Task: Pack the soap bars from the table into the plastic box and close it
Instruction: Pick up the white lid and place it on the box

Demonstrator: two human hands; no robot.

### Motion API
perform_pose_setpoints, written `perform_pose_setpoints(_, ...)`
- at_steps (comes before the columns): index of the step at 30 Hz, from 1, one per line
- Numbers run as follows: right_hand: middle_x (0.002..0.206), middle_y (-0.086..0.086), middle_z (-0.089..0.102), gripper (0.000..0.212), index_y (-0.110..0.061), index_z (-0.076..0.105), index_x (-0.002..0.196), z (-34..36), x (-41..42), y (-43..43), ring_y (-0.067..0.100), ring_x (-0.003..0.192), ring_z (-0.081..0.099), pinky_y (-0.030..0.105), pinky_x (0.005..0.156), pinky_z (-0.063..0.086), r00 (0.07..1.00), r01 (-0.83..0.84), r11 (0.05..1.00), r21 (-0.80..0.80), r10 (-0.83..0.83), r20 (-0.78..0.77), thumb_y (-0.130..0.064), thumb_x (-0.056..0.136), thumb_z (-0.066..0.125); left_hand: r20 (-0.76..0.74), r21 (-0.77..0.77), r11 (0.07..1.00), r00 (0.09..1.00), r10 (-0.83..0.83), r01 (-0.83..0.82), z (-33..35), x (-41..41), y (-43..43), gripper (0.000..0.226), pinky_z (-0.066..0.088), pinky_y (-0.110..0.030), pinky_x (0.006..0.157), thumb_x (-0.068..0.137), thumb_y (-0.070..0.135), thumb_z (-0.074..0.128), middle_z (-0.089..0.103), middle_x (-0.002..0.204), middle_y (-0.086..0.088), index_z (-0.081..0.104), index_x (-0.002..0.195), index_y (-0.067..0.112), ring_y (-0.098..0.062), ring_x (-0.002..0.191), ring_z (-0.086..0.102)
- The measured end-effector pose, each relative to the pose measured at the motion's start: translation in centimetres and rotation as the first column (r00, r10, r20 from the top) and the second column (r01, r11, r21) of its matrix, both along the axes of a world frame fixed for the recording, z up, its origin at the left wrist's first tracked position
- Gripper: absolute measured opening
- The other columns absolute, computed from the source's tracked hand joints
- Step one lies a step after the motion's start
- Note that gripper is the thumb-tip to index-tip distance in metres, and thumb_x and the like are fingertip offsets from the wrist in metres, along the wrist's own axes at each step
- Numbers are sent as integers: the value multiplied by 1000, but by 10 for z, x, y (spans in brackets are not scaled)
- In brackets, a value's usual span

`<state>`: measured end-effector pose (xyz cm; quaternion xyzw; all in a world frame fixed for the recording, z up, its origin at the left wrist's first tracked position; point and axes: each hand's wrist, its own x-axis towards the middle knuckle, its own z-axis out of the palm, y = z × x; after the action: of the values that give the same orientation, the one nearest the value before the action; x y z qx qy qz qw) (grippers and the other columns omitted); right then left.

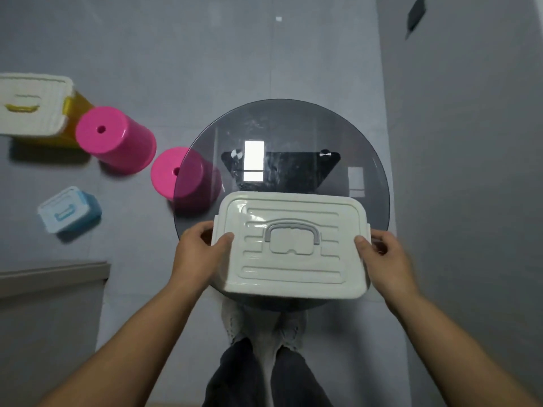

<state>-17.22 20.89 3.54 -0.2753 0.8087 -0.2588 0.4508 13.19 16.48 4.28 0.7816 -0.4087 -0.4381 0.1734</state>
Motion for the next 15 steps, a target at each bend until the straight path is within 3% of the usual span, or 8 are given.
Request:
perform_pose_setpoints(4,103,-9,67,23,-23,61,118,-1,0,6,4,91,63,22,70,47,999,2,1000,8,-3,52,-29,96,63,-17,31,998,999,48,-48,-3,2,8,31,51,-32,81,90,22,72,67,97,15,66,121,19,-5,90,64)
perform_pose_setpoints(7,108,-6,68,24,-24,59,119,-2,1,9,12,97,66,28,77,50,995,12,1000,2,-12,95,-29,97,63,-40,55,995,995,87,-85,-6,5,11,32,54,-35,85,90,22,73,70,104,8,66,121,18,-14,97,67)
perform_pose_setpoints(10,107,-5,70,26,-26,57,122,-7,3,8,12,95,68,26,70,51,981,79,997,-1,-77,178,-28,97,62,-61,85,989,990,128,-122,-9,5,5,32,56,-40,88,89,22,75,70,105,5,66,119,19,-20,99,67)
perform_pose_setpoints(15,107,-6,74,34,-28,54,131,-17,9,15,15,99,71,31,75,54,966,143,990,-8,-137,220,-27,98,61,-72,106,986,988,136,-128,-10,4,2,34,56,-43,90,89,22,76,67,107,1,63,121,19,-22,99,65)
